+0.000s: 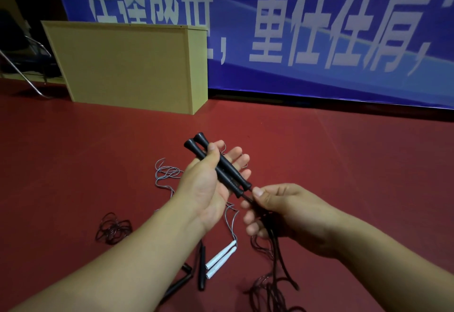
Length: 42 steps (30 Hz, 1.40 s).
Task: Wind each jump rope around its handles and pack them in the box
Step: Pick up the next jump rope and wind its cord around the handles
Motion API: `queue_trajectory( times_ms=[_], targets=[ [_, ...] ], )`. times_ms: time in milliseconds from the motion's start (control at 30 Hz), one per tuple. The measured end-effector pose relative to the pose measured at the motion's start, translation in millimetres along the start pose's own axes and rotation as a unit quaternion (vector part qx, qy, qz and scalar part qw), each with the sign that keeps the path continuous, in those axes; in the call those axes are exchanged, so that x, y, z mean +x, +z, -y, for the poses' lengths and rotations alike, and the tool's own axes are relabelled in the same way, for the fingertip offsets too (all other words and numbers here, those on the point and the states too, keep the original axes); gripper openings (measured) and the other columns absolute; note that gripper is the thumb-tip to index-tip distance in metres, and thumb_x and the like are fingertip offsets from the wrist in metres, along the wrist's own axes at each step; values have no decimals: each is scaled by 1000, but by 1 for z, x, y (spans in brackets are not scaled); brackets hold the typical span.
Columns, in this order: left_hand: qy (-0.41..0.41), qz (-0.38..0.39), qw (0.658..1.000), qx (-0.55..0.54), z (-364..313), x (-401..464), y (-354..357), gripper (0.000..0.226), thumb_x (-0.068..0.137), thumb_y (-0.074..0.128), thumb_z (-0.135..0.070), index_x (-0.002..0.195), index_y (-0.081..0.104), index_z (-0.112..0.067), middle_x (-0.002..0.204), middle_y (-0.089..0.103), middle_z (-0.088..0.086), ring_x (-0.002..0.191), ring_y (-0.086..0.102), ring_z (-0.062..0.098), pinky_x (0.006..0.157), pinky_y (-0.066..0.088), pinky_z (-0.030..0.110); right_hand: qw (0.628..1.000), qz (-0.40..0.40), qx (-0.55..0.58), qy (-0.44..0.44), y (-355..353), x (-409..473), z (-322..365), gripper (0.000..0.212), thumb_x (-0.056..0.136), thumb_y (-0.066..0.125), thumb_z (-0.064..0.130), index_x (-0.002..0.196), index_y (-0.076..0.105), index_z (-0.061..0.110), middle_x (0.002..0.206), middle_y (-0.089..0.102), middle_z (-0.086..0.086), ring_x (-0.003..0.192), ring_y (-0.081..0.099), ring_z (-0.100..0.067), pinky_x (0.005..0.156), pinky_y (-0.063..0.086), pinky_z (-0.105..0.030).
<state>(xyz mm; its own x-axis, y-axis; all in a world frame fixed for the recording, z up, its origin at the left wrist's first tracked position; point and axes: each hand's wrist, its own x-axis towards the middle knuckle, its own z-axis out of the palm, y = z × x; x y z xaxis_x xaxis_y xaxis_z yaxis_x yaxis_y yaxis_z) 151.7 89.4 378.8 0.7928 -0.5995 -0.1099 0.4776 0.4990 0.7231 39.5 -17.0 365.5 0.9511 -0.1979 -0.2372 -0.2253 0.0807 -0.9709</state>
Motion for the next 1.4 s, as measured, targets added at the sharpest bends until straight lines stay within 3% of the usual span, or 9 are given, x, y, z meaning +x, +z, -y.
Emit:
queue_trajectory(
  times_ms=[267,433,600,833,967,1100,1200,1333,1400],
  targets=[
    [3,-19,999,33,4,8,-3,19,106,40,-24,104,56,-14,83,67,6,72,69,19,69,59,35,999,0,-39,32,-5,1,-7,34,102,44,32,97,66,6,65,58,-4,71,65,-24,65,54,-29],
    [76,-52,985,147,8,16,-11,15,103,47,-20,106,56,-9,77,62,6,62,65,17,62,61,32,994,40,-88,51,-16,4,-9,33,103,42,32,87,62,10,75,53,-9,63,53,-19,62,46,-29],
    [193,-67,903,377,1,25,-36,11,102,48,-14,92,52,-16,71,61,9,47,61,11,49,53,26,964,41,-252,75,-38,0,-18,15,96,60,14,81,64,15,64,54,2,57,50,-12,56,43,-22],
    [111,108,760,631,21,15,-42,11,100,49,-17,90,50,-21,72,67,3,58,69,21,58,56,34,946,-81,-314,-3,-40,9,-20,17,96,57,35,91,65,20,68,54,3,57,52,-8,57,45,-24],
    [-32,245,745,620,26,0,-29,9,103,46,-18,100,50,-10,76,67,7,58,68,19,50,53,27,918,-144,-352,-110,-32,9,-14,34,96,41,54,110,62,32,79,64,15,73,57,1,69,45,-21],
    [-115,293,742,592,26,-12,-19,22,103,48,-23,88,51,-7,63,65,0,48,63,9,44,46,19,883,-163,-407,-167,-22,8,-13,33,98,43,49,88,63,25,78,67,7,75,61,-7,73,49,-28],
    [-94,253,768,581,28,-9,-21,24,97,58,-29,80,49,-16,62,59,-2,50,57,10,49,45,23,885,-207,-383,-164,-28,11,-11,34,98,48,44,73,58,22,63,59,7,61,54,-6,63,45,-28],
    [-29,220,740,635,22,-3,-31,39,86,71,-41,61,47,-25,52,37,-16,47,34,4,47,28,19,921,-235,-272,-147,-36,7,-9,34,98,50,41,75,59,17,55,45,11,46,38,-1,47,32,-16],
    [-44,232,757,609,20,-4,-32,34,86,72,-39,65,49,-24,55,40,-14,49,37,4,48,30,18,940,-214,-231,-135,-35,5,-10,34,98,49,42,77,59,16,55,43,10,46,36,-3,45,31,-16]
  ],
)
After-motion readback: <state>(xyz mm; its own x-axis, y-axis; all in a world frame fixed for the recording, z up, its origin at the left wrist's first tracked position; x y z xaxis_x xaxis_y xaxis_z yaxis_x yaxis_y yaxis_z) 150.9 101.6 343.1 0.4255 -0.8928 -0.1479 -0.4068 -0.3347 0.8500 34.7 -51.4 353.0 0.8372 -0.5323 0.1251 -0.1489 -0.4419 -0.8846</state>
